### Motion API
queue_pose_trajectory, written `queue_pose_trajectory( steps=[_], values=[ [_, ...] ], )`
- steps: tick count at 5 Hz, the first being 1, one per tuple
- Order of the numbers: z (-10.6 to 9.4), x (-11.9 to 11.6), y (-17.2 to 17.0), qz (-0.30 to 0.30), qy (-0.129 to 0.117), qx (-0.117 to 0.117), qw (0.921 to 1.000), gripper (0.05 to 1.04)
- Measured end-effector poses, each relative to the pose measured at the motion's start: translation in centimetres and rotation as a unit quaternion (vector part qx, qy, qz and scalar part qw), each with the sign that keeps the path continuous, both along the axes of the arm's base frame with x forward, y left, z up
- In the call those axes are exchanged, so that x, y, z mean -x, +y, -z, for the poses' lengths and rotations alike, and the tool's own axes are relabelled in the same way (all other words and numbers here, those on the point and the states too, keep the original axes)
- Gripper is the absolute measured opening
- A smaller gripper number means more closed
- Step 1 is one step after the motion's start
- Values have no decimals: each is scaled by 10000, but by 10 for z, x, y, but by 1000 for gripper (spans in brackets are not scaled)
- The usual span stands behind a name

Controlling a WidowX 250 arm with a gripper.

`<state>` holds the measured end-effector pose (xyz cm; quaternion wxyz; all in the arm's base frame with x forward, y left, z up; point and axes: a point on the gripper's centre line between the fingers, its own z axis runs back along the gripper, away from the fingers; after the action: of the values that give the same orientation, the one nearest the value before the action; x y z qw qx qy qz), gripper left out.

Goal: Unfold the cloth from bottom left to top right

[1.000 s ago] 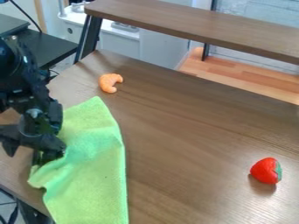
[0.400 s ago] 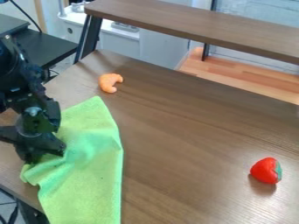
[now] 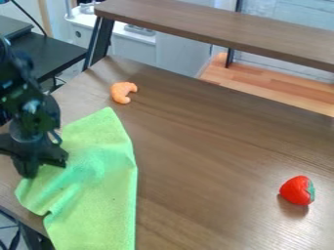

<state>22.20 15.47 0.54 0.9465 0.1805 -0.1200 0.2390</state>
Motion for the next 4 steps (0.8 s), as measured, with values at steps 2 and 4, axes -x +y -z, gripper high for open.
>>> queue_pose_trajectory(
  steps=[2, 4],
  values=[
    [-37, -20, -13, -560, 56, 406, 9976, 53],
    [-49, -57, -58, -898, 301, 802, 9923, 53]
  ],
)
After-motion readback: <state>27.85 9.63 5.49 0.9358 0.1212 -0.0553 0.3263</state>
